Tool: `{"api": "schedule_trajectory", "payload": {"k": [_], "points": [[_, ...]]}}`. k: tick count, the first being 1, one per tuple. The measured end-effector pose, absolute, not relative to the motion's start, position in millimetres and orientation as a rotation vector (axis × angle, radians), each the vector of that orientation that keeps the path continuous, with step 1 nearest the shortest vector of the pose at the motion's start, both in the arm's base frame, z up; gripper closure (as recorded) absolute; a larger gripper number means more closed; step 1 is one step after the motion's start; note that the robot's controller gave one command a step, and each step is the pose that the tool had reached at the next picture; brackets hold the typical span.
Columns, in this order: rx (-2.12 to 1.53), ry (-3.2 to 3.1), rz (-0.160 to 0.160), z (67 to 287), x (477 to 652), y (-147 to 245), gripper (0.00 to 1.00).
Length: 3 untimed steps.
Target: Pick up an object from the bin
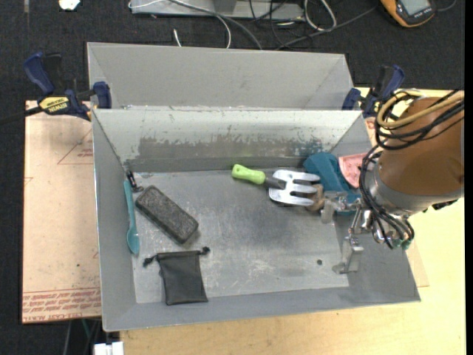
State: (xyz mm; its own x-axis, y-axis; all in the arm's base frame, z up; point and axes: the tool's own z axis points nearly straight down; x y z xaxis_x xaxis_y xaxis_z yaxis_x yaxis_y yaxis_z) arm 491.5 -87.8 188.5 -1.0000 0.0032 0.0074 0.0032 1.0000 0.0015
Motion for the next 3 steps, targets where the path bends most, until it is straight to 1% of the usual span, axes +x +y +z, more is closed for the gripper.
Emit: {"api": "schedule_trajectory", "payload": {"k": [1,2,3], "points": [[0.000,-3.142,-0.001,193,493.4,-87,0.00],[-0.035,-3.146,-0.002,117,531.4,-80,0.00],[0.061,-3.154,0.001,82,546.9,-112,0.00]]}}
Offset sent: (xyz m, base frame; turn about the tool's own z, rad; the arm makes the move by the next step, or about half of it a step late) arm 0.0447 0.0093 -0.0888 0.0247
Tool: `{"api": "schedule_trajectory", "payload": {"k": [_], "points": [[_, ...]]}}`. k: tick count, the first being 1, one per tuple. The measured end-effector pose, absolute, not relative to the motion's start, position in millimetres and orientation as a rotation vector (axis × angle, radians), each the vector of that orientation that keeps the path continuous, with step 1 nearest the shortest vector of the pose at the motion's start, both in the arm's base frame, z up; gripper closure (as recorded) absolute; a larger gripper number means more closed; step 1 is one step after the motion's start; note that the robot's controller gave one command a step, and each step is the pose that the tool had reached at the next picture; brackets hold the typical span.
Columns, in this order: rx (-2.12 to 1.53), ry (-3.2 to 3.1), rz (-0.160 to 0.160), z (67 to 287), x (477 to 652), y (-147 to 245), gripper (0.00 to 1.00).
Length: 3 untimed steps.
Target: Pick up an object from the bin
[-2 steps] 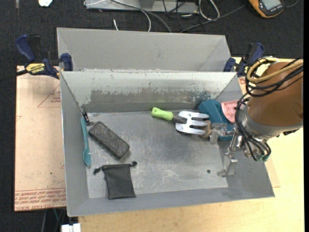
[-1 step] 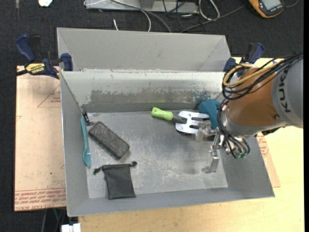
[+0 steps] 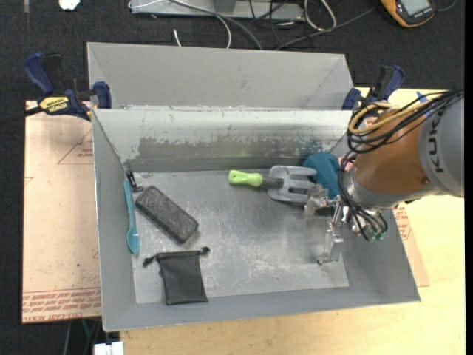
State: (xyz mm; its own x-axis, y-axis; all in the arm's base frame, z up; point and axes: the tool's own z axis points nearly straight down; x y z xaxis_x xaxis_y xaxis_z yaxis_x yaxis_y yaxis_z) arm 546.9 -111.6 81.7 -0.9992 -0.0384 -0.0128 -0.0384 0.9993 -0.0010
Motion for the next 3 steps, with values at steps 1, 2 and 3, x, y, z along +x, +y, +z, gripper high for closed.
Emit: {"api": "schedule_trajectory", "payload": {"k": [1,2,3], "points": [[-0.197,3.129,0.005,73,604.8,-95,0.00],[-0.145,3.130,0.005,72,638.4,-88,0.00],[-0.250,3.115,0.024,79,640.6,-132,1.00]]}}
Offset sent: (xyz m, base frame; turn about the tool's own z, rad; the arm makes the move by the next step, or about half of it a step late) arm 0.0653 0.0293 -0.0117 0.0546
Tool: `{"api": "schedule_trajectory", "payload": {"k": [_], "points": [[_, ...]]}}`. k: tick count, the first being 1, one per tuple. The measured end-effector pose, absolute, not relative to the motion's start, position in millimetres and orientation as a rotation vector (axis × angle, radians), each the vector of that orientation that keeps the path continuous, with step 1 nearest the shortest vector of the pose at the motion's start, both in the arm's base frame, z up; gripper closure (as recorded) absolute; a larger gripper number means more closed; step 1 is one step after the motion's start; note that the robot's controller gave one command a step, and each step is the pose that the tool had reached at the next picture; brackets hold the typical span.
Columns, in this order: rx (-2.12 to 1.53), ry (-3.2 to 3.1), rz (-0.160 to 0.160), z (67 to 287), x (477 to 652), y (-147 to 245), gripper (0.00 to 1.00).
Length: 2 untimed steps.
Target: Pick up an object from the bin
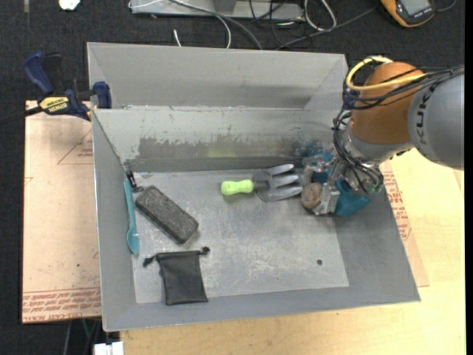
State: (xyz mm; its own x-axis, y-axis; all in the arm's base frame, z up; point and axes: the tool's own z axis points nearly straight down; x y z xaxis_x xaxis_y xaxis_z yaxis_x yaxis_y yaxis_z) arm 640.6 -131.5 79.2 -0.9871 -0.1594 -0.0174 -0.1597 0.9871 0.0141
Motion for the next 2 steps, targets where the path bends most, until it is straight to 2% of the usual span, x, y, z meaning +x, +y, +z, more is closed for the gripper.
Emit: {"api": "schedule_trajectory", "payload": {"k": [2], "points": [[-0.363,3.098,0.033,79.8,639.9,-134.0,1.00]]}}
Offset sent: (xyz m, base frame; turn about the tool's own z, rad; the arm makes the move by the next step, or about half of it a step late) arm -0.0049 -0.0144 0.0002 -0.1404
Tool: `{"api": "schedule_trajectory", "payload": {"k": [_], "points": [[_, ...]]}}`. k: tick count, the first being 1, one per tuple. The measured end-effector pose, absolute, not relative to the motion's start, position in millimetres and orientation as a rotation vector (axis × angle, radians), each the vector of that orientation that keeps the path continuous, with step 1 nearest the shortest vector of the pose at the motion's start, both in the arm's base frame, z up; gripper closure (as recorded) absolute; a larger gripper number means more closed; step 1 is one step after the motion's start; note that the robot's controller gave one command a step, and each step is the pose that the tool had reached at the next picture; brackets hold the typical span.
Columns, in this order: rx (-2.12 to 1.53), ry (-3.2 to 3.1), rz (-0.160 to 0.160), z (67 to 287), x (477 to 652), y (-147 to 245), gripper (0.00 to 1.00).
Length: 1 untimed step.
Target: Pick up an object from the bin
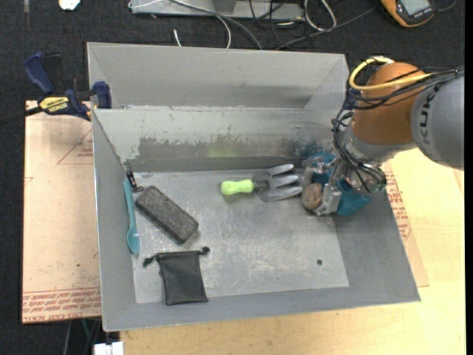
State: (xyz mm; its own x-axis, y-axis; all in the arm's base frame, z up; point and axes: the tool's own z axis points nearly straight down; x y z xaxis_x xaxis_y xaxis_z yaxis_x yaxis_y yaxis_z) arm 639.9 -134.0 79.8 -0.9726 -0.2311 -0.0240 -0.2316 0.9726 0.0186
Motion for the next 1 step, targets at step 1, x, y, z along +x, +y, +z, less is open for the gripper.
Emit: {"api": "schedule_trajectory", "payload": {"k": [1], "points": [[-0.498,3.085,0.042,79.3,643.1,-131.8,1.00]]}}
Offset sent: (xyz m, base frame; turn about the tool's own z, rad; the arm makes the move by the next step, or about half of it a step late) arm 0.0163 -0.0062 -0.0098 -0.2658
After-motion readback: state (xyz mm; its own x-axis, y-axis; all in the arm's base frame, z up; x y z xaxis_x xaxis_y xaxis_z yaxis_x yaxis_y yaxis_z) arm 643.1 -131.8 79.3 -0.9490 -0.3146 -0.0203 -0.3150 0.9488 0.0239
